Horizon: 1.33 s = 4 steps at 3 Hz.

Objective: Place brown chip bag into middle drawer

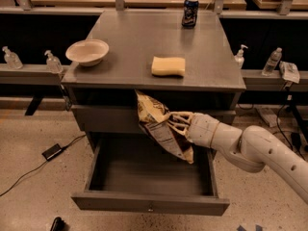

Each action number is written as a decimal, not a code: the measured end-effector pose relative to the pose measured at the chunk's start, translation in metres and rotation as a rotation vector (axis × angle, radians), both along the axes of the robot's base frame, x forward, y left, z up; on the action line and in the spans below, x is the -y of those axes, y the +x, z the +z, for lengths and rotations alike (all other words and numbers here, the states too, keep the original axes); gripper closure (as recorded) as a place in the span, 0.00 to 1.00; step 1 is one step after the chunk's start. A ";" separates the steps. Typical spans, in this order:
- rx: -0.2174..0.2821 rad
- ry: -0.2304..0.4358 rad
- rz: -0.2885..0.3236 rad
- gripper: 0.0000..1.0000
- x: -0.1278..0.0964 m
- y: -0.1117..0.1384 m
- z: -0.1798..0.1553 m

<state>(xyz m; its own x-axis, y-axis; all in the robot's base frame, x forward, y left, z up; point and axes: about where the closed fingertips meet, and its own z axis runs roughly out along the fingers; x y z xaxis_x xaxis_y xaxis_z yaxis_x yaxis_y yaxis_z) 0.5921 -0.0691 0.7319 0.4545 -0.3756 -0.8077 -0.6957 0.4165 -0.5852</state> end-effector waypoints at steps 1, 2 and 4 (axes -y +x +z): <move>-0.036 -0.038 0.000 0.64 0.001 0.002 -0.028; -0.096 -0.052 -0.025 0.33 0.010 -0.015 -0.085; -0.151 -0.053 -0.042 0.00 0.018 -0.042 -0.139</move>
Offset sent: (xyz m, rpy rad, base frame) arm -0.0451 -0.0268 -0.1580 -0.0540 0.1759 -0.0671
